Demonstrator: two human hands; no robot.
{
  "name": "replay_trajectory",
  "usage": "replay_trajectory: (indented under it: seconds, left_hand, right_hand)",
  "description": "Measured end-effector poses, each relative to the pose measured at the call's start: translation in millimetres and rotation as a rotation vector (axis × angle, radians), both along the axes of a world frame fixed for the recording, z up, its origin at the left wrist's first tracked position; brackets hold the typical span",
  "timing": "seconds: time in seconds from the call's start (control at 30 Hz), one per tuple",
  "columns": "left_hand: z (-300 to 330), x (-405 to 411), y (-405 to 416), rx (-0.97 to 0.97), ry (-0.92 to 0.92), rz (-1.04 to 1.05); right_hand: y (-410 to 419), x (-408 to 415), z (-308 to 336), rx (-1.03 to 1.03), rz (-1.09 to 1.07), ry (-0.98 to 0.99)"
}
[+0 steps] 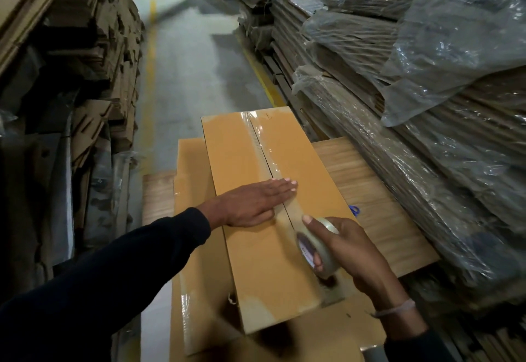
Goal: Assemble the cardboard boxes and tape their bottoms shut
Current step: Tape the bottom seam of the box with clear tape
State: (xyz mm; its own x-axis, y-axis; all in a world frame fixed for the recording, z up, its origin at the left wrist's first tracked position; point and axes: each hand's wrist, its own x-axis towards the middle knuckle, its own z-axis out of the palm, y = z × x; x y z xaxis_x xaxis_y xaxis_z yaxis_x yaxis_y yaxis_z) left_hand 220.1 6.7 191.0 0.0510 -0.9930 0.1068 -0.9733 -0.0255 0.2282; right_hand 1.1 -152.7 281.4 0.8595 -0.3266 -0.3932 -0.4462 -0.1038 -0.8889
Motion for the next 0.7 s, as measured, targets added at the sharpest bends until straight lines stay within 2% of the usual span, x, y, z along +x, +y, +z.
replay_trajectory:
  seconds: [0.17, 0.33, 0.4, 0.7]
  left_hand:
    - [-5, -22, -1, -0.032, 0.042, -0.106]
    - [0, -20, 1, -0.020, 0.062, -0.120]
    - [1, -21, 2, -0.019, 0.047, -0.115]
    - [-4, -52, 1, -0.028, 0.060, -0.185]
  right_hand:
    - [-1, -19, -4, 0.060, -0.080, -0.111]
    - [-4, -27, -2, 0.039, 0.008, 0.077]
    - [-3, -30, -1, 0.057, -0.017, 0.078]
    - [6, -62, -13, 0.122, -0.080, -0.130]
